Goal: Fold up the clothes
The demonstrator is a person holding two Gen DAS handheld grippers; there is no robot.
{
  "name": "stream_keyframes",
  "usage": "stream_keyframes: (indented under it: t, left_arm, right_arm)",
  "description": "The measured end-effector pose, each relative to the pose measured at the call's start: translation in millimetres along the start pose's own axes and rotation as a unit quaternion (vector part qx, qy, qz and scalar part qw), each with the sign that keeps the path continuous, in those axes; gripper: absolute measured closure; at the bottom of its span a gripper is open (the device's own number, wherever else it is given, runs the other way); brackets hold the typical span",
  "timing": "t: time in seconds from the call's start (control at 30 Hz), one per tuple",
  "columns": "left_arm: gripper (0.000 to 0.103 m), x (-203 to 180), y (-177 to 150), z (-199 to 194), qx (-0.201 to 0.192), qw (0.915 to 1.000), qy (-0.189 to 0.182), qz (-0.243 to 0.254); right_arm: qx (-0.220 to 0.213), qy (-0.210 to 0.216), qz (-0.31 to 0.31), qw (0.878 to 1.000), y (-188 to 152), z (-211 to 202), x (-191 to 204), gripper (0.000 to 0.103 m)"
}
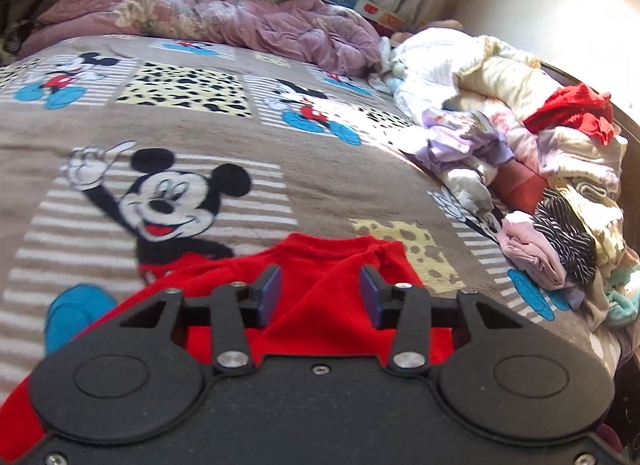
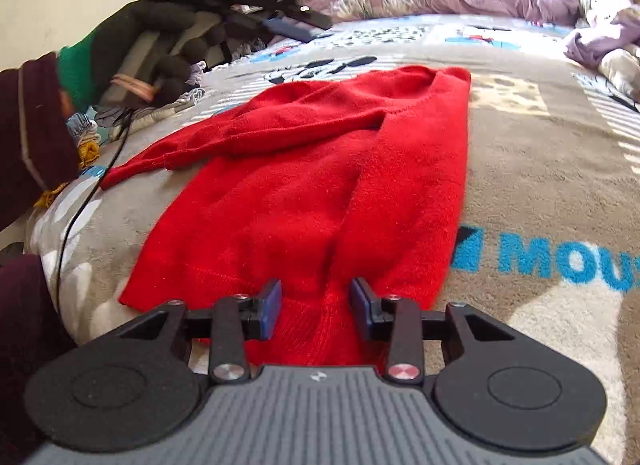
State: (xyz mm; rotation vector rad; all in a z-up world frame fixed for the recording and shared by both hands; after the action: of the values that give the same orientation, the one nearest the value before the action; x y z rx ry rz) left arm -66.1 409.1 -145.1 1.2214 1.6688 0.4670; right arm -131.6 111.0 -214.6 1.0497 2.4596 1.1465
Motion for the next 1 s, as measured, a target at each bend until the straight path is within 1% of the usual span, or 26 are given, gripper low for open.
stream_keyframes:
  t: [0.07, 0.1, 0.17, 0.3, 0.37, 0.4, 0.43, 0.5, 0.53, 0.57, 0.63, 0.67, 0.73, 0.77, 0.8, 0.83, 0.87, 0.9, 0.97, 1.0]
  left_arm:
    - [0.061, 15.4, -20.9, -32.6, -0.032, 0.9975, 0.039, -0.05]
    - [0.061, 23.2, -31.5, -49.0, -0.048, 0.9944, 0.058, -0.075]
    - [0.061, 38.2, -52.7, -80.8, -0.078, 0.9848, 0.095, -0.123]
    - [0.061, 54.1, -84.8, -102.6, -0.085, 0.9746, 0.099, -0.182]
    - [0.062, 58.3, -95.4, -100.2, -0.084, 0.9688, 0.095, -0.213]
    - [0.062, 60.9, -99.9, -97.6, -0.081, 0.965, 0.088, -0.234]
    - [0.062, 63.9, -107.4, -95.3, -0.084, 0.9572, 0.081, -0.265]
    - [0.062, 64.8, -120.2, -91.2, -0.093, 0.9435, 0.058, -0.313]
    - [0.065, 66.4, -124.4, -90.2, -0.1, 0.9352, 0.056, -0.335]
    - [0.068, 68.2, -128.3, -89.9, -0.109, 0.9258, 0.05, -0.359]
    - [0.068, 71.8, -136.1, -89.5, -0.128, 0.9044, 0.038, -0.405]
    - [0.068, 74.7, -140.0, -89.4, -0.143, 0.89, 0.027, -0.432]
    - [0.069, 77.9, -143.8, -87.0, -0.157, 0.8769, 0.019, -0.454]
    - [0.079, 79.1, -145.3, -86.0, -0.163, 0.8712, 0.017, -0.463]
    - [0.083, 76.6, -143.7, -87.0, -0.163, 0.8752, 0.02, -0.455]
    - [0.095, 74.2, -142.2, -88.0, -0.163, 0.8791, 0.022, -0.447]
    - [0.1, 71.7, -140.6, -89.0, -0.163, 0.8829, 0.025, -0.439]
    - [0.1, 68.5, -138.3, -90.5, -0.165, 0.8877, 0.027, -0.429]
    - [0.1, 47.2, -121.7, -101.5, -0.191, 0.9143, 0.004, -0.357]
    - [0.1, 36.6, -113.2, -104.6, -0.192, 0.927, -0.004, -0.322]
  right_arm:
    - [-0.006, 0.012, 0.015, 1.0, 3.0, -12.8, 0.2, 0.062]
    - [-0.012, 0.018, 0.029, 0.999, 3.5, -17.7, -3.3, 0.063]
    - [-0.023, 0.026, 0.059, 0.998, 4.2, -26.8, -11.4, 0.063]
    - [-0.025, 0.042, 0.128, 0.991, 7.3, -30.0, -34.6, 0.062]
    - [-0.025, 0.054, 0.16, 0.985, 8.9, -28.7, -46.7, 0.062]
    - [-0.025, 0.061, 0.176, 0.982, 9.5, -27.5, -52.5, 0.061]
    - [-0.022, 0.069, 0.191, 0.979, 9.9, -25.4, -57.7, 0.06]
    - [-0.018, 0.08, 0.217, 0.973, 11.8, -19.0, -66.5, 0.056]
    - [-0.015, 0.083, 0.227, 0.97, 10.5, -15.9, -70.3, 0.055]
    - [-0.011, 0.085, 0.237, 0.968, 8.5, -12.8, -74.0, 0.055]
    - [-0.005, 0.089, 0.255, 0.963, 4.6, -6.6, -81.3, 0.055]
    - [-0.002, 0.093, 0.265, 0.96, 0.9, -4.0, -84.3, 0.055]
    - [0.0, 0.101, 0.283, 0.954, -6.9, 0.0, -89.5, 0.055]
    - [-0.002, 0.104, 0.29, 0.951, -9.2, 0.9, -91.5, 0.056]
    - [-0.003, 0.108, 0.296, 0.949, -10.2, 1.2, -92.9, 0.056]
    - [-0.006, 0.108, 0.299, 0.948, -10.2, 1.1, -93.9, 0.056]
    - [-0.009, 0.108, 0.302, 0.947, -10.0, 0.8, -94.9, 0.056]
    - [-0.012, 0.108, 0.304, 0.946, -10.4, 0.5, -95.9, 0.056]
    - [-0.015, 0.108, 0.31, 0.944, -11.7, 0.2, -98.2, 0.055]
    - [-0.015, 0.108, 0.315, 0.943, -12.5, 0.3, -99.9, 0.055]
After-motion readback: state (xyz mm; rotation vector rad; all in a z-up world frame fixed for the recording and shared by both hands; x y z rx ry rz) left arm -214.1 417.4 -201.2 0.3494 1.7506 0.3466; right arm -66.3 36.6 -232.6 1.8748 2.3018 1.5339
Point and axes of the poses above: each gripper's, at about its wrist camera, not at the fingertips, and z roughly the way its jaws point, x to its left, y to its top, the point moved 4 cm from there along z, roughly the way its jaws point, and after that the axes turned 15 degrees about -y, right-handed, at the moved point
